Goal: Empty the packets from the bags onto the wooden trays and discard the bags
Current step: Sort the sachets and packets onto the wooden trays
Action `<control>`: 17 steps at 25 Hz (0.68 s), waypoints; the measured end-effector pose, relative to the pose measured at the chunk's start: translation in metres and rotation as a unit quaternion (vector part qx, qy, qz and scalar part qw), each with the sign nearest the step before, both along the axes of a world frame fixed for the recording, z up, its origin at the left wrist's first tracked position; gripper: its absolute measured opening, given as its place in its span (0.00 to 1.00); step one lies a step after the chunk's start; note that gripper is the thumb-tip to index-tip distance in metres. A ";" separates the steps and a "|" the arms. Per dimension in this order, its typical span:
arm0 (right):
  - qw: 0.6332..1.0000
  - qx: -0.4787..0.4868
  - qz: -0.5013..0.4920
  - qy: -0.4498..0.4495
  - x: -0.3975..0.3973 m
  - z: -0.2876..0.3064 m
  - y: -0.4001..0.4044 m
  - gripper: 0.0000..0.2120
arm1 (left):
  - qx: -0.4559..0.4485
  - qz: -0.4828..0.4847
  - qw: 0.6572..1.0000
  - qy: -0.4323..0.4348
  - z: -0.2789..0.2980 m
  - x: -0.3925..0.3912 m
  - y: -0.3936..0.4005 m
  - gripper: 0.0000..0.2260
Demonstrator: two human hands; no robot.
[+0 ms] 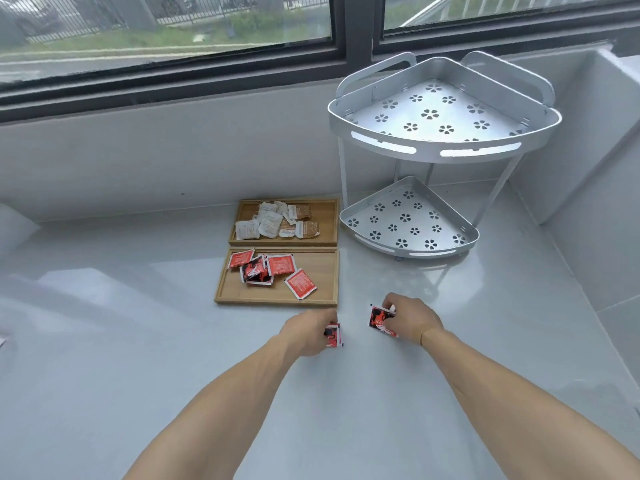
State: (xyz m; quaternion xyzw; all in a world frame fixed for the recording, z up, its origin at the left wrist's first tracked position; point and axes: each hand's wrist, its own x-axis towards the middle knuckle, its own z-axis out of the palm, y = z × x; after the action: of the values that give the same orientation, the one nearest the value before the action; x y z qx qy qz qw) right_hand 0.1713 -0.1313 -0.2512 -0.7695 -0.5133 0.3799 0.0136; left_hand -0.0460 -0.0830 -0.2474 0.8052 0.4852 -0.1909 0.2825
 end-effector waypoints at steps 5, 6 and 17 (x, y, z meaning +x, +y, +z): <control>0.994 -0.016 0.103 -0.017 -0.018 0.019 0.048 0.08 | 0.011 0.046 0.998 0.044 0.014 -0.060 0.041 0.16; 0.993 -0.007 0.118 -0.022 -0.022 0.024 0.058 0.07 | 0.024 0.061 0.997 0.038 0.017 -0.071 0.052 0.16; 0.977 0.055 0.198 -0.064 -0.076 0.018 0.129 0.12 | 0.095 0.069 0.993 0.021 0.025 -0.091 0.116 0.13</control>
State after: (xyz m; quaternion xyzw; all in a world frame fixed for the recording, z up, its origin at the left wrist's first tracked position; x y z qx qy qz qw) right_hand 0.0956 -0.0026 -0.2329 -0.6734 -0.6755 0.2958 -0.0523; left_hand -0.1371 0.0335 -0.2225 0.7891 0.5610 -0.1405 0.2067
